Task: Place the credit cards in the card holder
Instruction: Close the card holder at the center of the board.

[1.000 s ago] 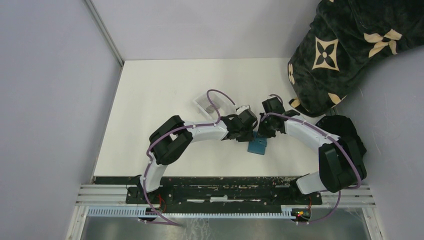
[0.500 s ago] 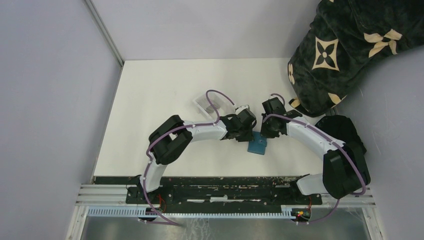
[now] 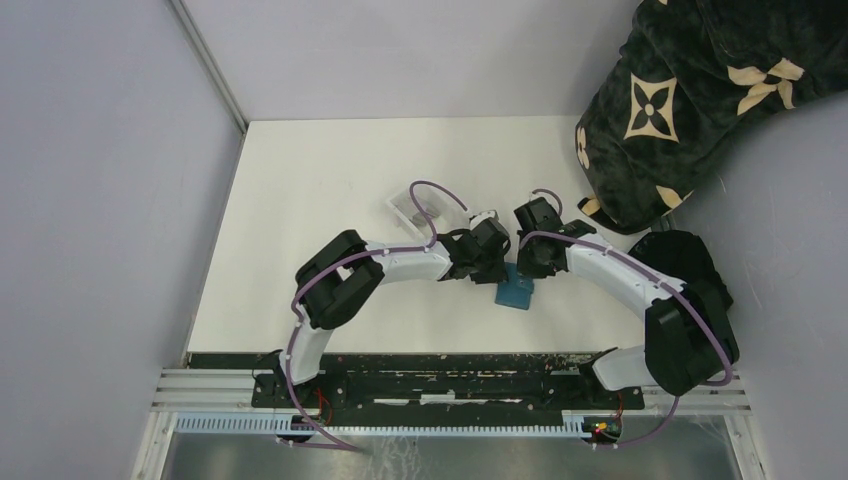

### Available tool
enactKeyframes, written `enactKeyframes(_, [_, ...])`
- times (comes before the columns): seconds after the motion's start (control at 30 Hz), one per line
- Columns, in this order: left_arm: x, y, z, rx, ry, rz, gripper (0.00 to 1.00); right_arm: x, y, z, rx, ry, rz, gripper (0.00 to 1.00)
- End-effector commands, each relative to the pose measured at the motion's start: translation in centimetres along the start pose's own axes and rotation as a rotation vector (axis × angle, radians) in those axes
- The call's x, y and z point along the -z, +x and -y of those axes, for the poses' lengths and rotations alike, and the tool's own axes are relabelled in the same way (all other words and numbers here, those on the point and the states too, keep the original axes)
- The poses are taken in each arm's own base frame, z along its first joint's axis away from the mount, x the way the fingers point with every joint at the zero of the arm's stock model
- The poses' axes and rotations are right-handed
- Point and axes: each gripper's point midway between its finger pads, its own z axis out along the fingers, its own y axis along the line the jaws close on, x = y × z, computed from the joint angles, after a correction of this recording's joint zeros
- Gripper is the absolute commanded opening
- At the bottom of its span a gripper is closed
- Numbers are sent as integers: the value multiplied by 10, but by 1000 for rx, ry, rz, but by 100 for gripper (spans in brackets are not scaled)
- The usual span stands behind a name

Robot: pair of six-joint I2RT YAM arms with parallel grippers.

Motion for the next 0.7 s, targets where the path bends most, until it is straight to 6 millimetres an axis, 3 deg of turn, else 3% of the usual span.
enactKeyframes(0.0, [-20,61,-88,-23,-267,-156,34,-16,6,-2,-11,17,-17,1])
enactKeyframes(0.13, [-20,61,-87,-24,-259,-156,33,-37,22,-7,-31,1,-75,1])
enactKeyframes(0.3, [-20,61,-86,-22,-253,-156,33,-40,29,-6,-42,7,-86,1])
enactKeyframes(0.67, [-20,61,-87,-10,-250,-148,33,4,-36,-25,-29,-52,128,1])
